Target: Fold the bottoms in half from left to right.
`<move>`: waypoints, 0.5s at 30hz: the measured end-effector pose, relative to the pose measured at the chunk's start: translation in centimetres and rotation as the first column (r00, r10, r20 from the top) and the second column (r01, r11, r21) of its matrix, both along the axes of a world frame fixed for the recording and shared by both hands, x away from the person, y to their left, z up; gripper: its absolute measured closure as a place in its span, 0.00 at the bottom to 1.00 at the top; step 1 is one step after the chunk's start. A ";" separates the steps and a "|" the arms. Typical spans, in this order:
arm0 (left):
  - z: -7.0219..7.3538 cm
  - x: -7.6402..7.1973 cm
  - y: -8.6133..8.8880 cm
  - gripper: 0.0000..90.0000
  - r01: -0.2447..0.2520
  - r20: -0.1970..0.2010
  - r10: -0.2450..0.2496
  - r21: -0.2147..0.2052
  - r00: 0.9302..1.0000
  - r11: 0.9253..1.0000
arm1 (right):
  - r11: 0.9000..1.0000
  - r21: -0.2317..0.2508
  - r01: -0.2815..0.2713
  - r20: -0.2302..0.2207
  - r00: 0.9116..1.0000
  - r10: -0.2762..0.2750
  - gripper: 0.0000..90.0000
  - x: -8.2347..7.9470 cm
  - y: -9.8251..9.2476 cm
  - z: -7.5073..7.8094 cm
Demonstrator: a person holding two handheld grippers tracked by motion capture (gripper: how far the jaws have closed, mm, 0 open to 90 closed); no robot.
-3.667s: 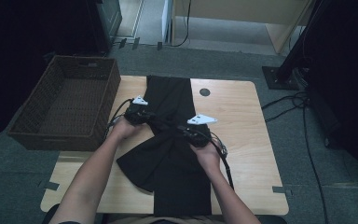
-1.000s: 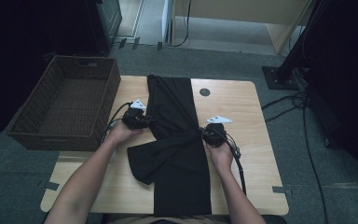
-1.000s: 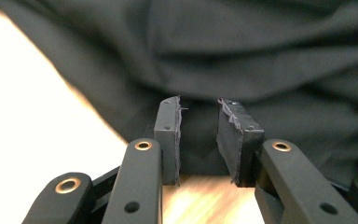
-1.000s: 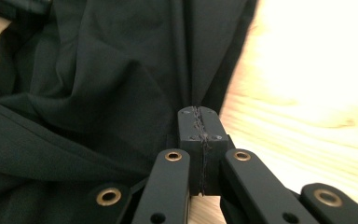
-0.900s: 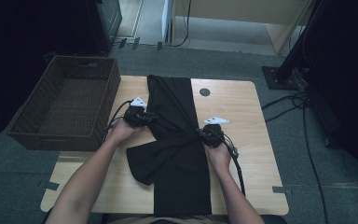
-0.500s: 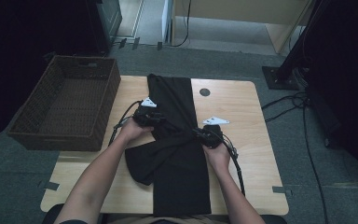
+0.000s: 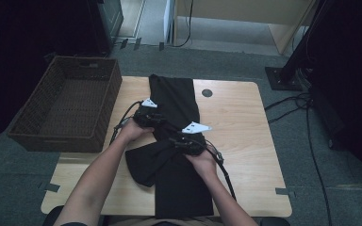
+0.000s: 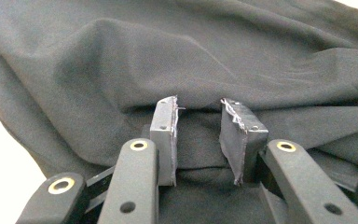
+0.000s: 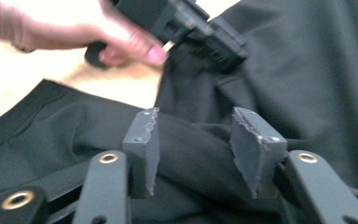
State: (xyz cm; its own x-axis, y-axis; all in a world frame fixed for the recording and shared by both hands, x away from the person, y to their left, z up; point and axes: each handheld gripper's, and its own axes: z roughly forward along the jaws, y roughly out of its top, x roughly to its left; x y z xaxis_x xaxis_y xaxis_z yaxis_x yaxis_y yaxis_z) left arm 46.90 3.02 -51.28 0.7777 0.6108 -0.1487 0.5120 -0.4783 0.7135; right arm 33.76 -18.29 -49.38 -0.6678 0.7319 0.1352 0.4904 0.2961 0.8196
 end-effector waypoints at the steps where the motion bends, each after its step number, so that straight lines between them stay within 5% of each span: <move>1: 0.0 0.1 0.1 0.75 -0.005 -0.001 0.005 -0.005 1.000 1.000 | 1.000 -0.004 -0.011 -0.006 1.000 0.011 0.55 0.1 0.5 -0.3; 9: 0.0 0.1 0.4 0.75 -0.014 0.007 0.014 0.008 1.000 1.000 | 0.997 -0.067 -0.037 -0.031 0.999 0.035 0.57 0.6 3.1 -2.7; 13: 0.0 0.3 0.6 0.75 -0.033 0.014 0.032 0.011 0.999 0.999 | 0.993 -0.115 -0.009 -0.002 1.000 0.009 0.90 0.5 3.5 -2.7; 15: -0.1 0.3 0.7 0.77 -0.044 0.018 0.044 0.005 0.999 0.999 | 0.993 -0.118 -0.013 -0.021 1.000 0.010 0.98 0.4 3.4 -2.4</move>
State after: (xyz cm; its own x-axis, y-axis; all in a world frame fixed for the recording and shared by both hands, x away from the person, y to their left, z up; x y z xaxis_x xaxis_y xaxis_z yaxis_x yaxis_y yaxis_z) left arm 47.18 3.75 -51.35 0.7524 0.6454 -0.1318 0.5202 -0.4594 0.7200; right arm 34.21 -14.87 -51.82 -0.6743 0.7359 0.0617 0.5026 0.3961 0.7684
